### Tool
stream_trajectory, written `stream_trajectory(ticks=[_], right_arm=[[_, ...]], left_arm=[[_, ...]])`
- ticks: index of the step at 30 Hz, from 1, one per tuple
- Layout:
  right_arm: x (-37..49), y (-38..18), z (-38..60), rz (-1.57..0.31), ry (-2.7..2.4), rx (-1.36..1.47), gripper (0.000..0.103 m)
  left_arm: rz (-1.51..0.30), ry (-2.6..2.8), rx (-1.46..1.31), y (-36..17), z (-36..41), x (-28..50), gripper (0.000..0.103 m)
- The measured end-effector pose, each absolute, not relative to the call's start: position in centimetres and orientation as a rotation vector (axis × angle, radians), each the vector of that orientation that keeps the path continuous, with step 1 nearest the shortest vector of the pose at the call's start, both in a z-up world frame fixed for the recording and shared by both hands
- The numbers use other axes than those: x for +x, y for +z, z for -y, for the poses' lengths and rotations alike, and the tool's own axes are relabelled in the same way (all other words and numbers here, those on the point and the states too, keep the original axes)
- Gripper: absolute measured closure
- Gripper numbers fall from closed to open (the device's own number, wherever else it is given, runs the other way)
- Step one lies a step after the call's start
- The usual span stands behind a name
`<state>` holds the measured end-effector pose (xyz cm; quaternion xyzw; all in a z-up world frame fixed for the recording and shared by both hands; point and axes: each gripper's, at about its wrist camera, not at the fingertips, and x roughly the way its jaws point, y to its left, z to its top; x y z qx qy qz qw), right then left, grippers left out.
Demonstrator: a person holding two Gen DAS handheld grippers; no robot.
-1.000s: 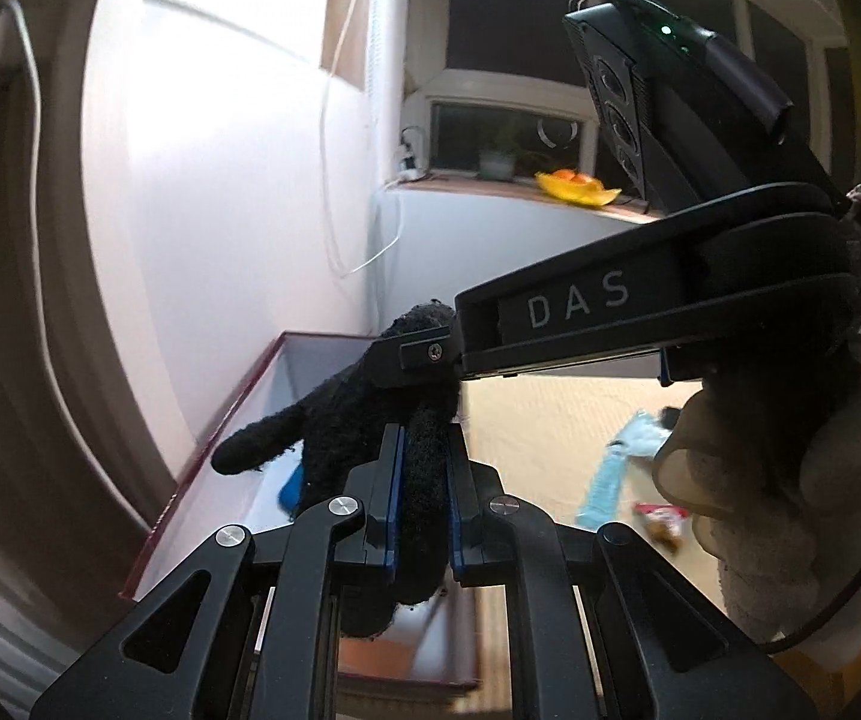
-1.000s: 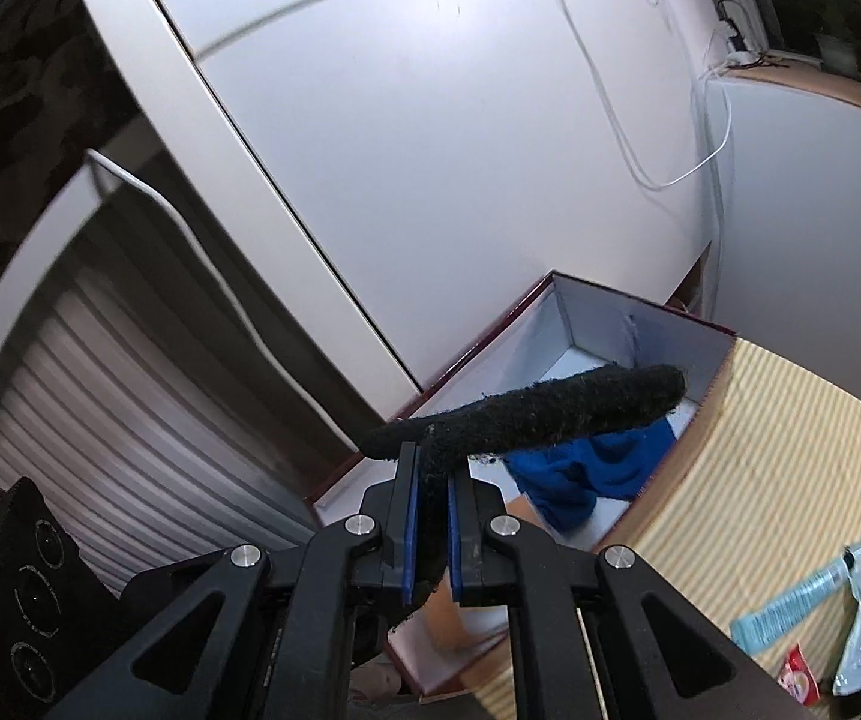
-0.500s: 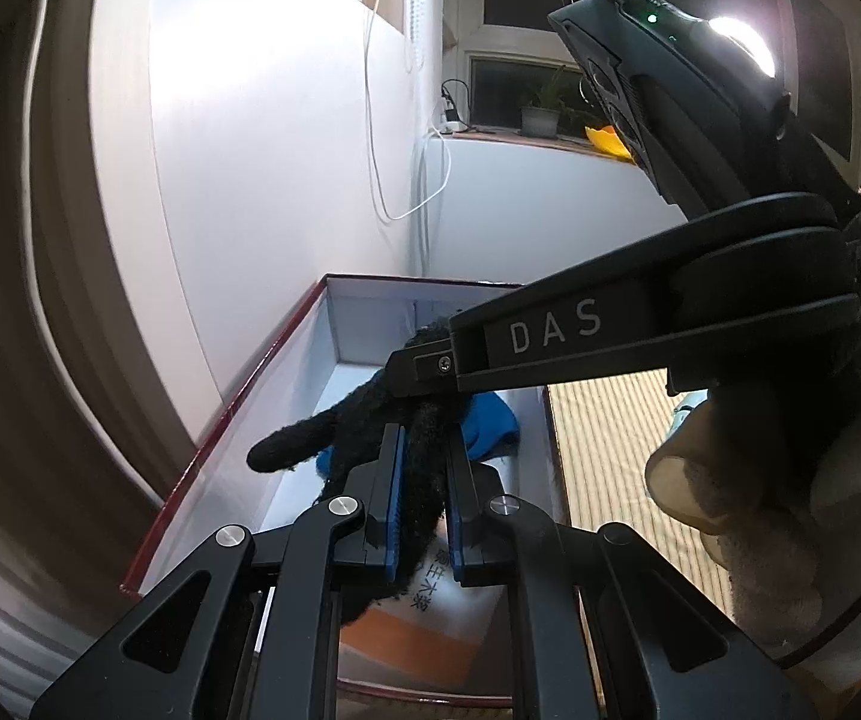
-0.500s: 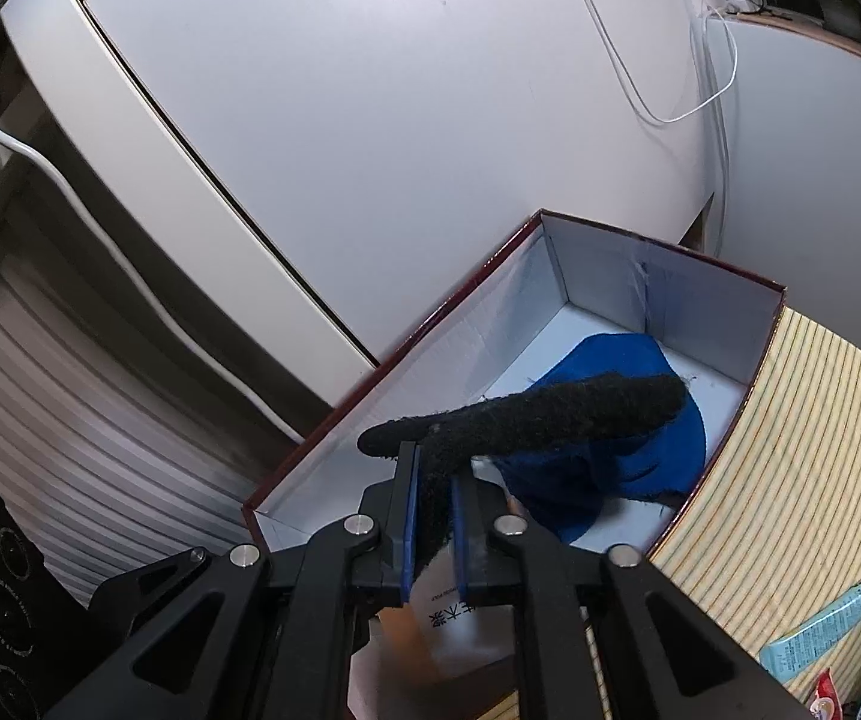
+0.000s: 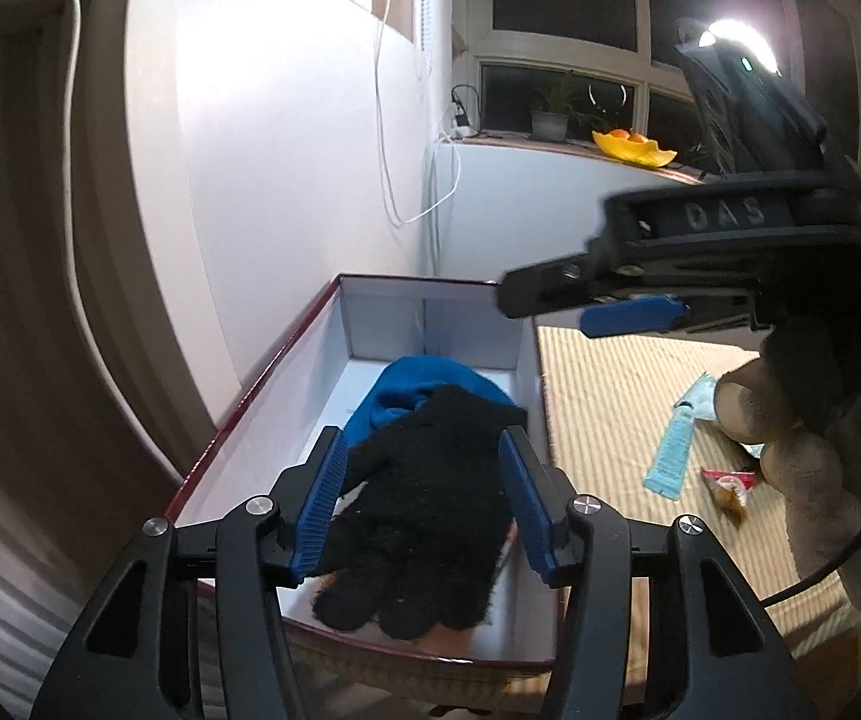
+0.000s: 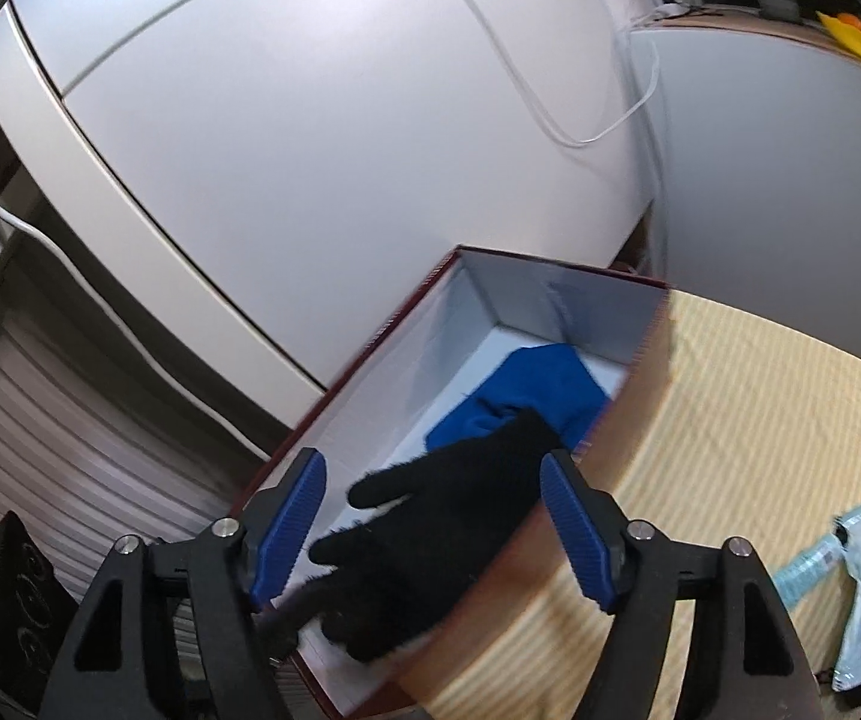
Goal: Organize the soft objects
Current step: 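Open the grippers to drop the black glove into the red box, then move the right gripper back over the bed to the black pouch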
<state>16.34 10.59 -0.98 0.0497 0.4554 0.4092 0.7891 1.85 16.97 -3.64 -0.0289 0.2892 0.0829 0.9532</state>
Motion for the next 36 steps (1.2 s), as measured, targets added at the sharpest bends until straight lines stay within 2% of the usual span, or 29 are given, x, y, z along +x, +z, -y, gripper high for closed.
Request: stream_trajectory(ticks=[16,24,27,36], right_arm=[[14.6,0.6,3.1,-0.884,0.802,0.16,0.03],[14.7,0.6,11.7,-0.844,0.709,0.214,0.03],[14.9,0.4,14.3,-0.826,0.677,0.226,0.026],[16.6,-0.7,18.4,-0.863,0.626,0.209,0.025]], left_arm=[[-0.53,0.03,-0.083,-1.7,-10.9,0.1,0.051],[-0.557,-0.039,-0.075,-2.2,-7.9,0.8,0.048],[-0.573,-0.06,-0.063,-2.5,-6.8,1.3,0.048],[-0.634,-0.15,-0.036,-4.0,-3.0,2.6,0.048]])
